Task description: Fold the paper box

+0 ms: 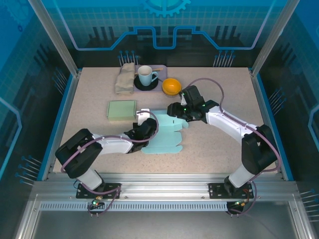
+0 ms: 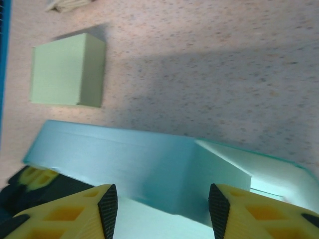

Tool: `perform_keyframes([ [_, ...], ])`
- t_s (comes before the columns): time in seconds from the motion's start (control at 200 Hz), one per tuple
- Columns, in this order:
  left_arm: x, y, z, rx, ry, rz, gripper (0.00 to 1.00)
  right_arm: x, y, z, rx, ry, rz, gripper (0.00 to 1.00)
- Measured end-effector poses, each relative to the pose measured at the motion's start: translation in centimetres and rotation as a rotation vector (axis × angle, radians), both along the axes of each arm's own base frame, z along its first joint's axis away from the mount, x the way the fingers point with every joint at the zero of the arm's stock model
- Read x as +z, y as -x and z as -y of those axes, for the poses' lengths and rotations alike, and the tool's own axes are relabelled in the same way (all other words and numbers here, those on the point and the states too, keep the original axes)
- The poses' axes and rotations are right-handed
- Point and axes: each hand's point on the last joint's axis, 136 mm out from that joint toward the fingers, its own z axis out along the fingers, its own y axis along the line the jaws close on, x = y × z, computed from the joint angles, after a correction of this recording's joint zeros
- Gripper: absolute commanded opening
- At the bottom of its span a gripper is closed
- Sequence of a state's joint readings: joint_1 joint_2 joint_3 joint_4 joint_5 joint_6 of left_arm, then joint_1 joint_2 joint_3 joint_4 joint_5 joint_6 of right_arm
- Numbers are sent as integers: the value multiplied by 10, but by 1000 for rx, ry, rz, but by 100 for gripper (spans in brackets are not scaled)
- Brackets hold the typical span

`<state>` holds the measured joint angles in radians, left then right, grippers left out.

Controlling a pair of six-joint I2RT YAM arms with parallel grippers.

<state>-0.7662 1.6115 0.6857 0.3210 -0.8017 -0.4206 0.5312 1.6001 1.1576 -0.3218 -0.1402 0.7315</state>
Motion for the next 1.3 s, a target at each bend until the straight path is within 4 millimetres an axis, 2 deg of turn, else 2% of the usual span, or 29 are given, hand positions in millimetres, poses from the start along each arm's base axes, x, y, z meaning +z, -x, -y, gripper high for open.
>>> perform_keyframes([
  [0.075,-1,0,-1,6,-9,1,0,1,1,-9,5,-51,-2,53],
  [0.25,-3,1,-6,28,-33,2,0,-3,2,-16,-18,-135,-22,52],
  [0.45,-4,-1,-5,36,-39,-4,0,-6,5,-12,-34,-135,-22,52],
  [0.705,1,-8,5,38,-18,3,0,-7,25,14,-33,-64,30,49],
  [0.825,1,-10,7,38,-24,-2,0,-15,31,26,-10,-11,51,41],
  [0.925,0,-10,7,38,-31,-9,0,-22,30,31,28,51,79,34],
  [1.085,0,-11,8,37,-36,-15,0,-41,24,41,68,159,105,34],
  [1.301,-1,-10,7,37,-40,-18,0,-61,1,80,-9,216,84,36],
])
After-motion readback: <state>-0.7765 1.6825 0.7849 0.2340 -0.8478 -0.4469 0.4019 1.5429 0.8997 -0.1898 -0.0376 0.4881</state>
